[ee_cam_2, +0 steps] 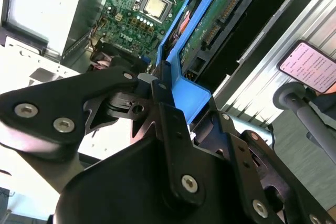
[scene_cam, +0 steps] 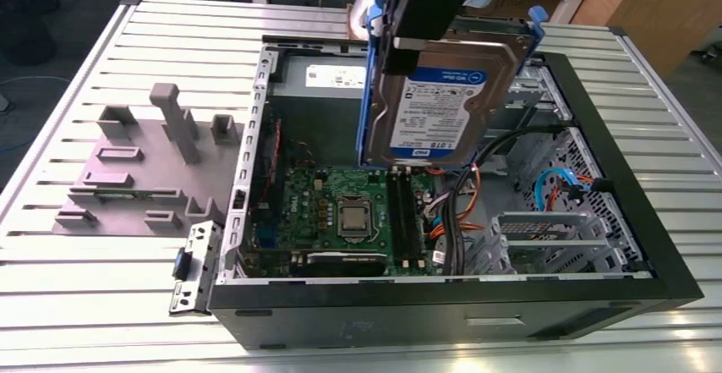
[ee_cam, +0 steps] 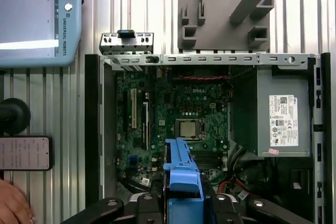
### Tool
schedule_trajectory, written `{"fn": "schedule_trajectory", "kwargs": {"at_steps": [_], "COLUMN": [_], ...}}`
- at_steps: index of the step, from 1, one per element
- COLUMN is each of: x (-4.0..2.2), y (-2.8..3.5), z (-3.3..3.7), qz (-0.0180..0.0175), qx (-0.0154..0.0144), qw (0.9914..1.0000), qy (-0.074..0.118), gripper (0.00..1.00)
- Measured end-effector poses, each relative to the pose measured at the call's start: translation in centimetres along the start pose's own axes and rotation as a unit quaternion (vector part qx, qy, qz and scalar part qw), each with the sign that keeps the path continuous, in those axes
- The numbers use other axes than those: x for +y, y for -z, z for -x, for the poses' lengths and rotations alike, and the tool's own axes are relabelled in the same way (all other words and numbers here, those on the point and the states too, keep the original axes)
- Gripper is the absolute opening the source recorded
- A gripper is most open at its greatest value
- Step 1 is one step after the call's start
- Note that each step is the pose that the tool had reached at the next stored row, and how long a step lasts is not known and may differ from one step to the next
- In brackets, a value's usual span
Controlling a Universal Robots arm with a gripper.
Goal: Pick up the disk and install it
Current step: 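Insert the disk into the insertion slot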
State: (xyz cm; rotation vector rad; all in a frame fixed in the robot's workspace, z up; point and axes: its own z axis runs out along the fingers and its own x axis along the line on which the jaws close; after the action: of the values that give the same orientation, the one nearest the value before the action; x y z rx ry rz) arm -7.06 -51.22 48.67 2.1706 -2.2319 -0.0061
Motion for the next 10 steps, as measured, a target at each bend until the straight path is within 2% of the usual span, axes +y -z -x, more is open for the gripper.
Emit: {"fn": "schedule_trajectory", "kwargs": {"at_steps": [10], "x": [-1.42], "y": [-0.08], "z": [-0.01], "qz": [0.0], "qx": [0.0001], "qw": [1.0], "qy": [0.0], "gripper": [0.36]}}
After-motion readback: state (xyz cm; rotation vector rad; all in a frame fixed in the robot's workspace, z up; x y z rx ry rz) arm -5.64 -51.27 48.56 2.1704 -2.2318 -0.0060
